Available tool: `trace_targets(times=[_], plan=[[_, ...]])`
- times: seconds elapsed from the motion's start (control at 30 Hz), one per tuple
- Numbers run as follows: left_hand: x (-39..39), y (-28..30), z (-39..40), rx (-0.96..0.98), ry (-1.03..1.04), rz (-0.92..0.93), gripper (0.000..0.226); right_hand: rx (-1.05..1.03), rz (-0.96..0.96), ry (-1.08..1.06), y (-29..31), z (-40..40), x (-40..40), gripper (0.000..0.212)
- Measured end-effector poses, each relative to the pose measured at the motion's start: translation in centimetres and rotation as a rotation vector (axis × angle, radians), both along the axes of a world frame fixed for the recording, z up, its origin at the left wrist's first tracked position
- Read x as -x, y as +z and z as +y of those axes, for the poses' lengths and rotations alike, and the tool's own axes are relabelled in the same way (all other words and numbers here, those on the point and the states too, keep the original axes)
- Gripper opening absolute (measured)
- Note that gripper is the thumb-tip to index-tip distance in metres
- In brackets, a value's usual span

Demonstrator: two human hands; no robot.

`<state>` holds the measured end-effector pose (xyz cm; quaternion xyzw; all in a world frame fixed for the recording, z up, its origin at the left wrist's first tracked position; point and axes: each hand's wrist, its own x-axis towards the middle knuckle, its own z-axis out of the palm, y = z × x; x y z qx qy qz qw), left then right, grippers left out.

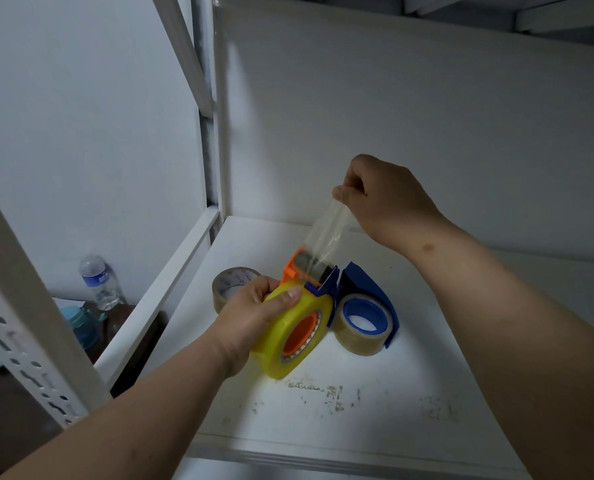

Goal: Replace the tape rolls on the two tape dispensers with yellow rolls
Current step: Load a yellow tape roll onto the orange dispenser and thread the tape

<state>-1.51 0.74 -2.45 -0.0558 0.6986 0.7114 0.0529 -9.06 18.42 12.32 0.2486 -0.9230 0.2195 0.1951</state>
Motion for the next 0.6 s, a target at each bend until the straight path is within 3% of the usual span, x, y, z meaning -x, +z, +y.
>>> trace_targets(times=[0.33,0.6], plan=[[-0.6,0.2,-0.3,-0.066,0.021,0.027,0.065,0.127,-0.098,0.002,-1.4,0.8,0.4,0.021],[-0.9,0.2,-0.5,-0.191,0.027,0.016,0.041,0.424,-0.409,-0.049,-5.2,1.3,0.6,0.019]])
